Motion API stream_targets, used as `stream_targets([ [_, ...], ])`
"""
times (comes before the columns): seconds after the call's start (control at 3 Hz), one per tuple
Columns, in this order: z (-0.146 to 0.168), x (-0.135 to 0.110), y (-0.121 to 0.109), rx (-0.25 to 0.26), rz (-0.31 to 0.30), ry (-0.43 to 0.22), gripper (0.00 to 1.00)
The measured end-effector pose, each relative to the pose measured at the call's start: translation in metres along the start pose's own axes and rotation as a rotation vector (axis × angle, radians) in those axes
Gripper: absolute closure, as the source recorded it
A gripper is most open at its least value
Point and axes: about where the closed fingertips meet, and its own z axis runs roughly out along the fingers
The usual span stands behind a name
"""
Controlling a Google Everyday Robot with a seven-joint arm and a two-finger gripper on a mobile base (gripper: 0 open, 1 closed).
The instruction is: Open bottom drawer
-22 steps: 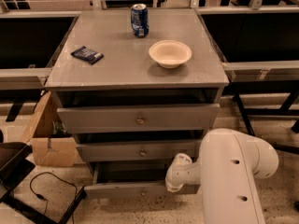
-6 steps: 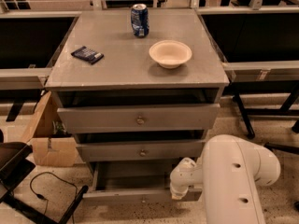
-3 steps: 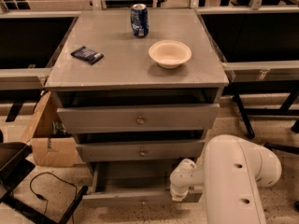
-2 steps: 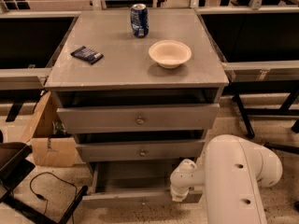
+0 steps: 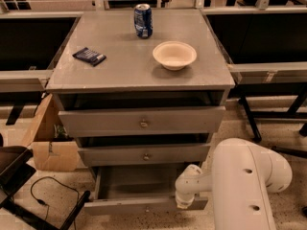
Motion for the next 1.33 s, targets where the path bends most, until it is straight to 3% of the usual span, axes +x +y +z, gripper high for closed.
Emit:
stream_targets([
  [1.33,-0.0053,-0.0057,-0.0004,0.010,0.001,-0.016,1.00],
])
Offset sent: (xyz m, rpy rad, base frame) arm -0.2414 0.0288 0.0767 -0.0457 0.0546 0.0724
